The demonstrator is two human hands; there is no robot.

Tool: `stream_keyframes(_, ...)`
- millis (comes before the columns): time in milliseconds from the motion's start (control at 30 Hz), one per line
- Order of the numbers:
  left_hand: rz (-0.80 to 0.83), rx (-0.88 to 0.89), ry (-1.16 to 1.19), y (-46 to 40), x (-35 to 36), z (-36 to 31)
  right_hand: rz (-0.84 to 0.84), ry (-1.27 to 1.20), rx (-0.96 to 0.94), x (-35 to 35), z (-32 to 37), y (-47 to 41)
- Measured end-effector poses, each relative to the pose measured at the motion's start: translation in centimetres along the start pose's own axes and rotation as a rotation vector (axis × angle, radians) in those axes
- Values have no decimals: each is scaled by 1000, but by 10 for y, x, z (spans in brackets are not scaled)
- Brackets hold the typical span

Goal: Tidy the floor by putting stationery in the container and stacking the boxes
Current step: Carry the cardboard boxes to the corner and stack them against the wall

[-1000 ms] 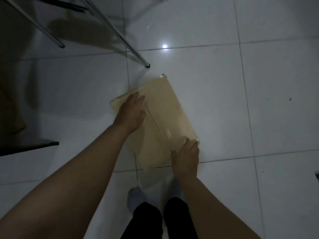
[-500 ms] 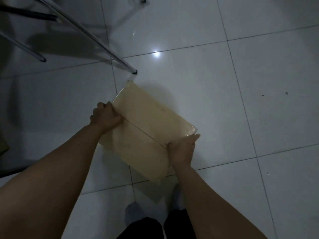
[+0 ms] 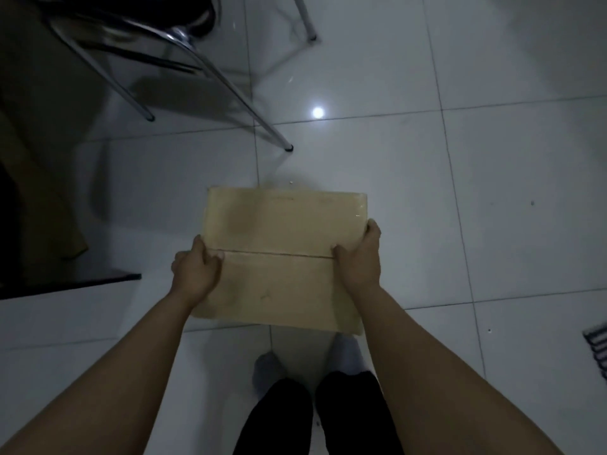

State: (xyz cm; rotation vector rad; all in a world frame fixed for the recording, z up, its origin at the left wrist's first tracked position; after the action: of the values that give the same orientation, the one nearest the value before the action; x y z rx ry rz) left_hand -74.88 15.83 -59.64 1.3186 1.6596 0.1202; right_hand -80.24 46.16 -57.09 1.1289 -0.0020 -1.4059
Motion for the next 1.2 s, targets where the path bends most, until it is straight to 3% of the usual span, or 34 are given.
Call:
stream_keyframes(433, -190, 73, 198, 187, -143, -80, -57, 284, -307, -137, 153, 152)
stream_keyframes(700, -443, 12, 391, 337, -233, -95, -70, 364, -590, -201, 226, 275)
stream_keyframes(967, -663, -107, 479, 463, -285, -55, 45, 542, -848, -196, 274, 372)
stream_keyframes(1200, -833, -226, 556, 563, -306, 16, 208, 477, -987, -145, 288, 468)
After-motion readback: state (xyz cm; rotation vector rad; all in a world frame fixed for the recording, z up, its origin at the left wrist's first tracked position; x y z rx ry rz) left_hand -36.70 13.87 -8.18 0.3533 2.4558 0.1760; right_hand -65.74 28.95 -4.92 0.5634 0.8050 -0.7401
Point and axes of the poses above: each hand's wrist, its own y-axis away from the middle knuckle, its own x-axis out of the palm, z = x × y, the point moved 6 cm from there along -y, towards the middle knuckle, and after that the axes turned 11 degrees about y, right-handed, at the moved point
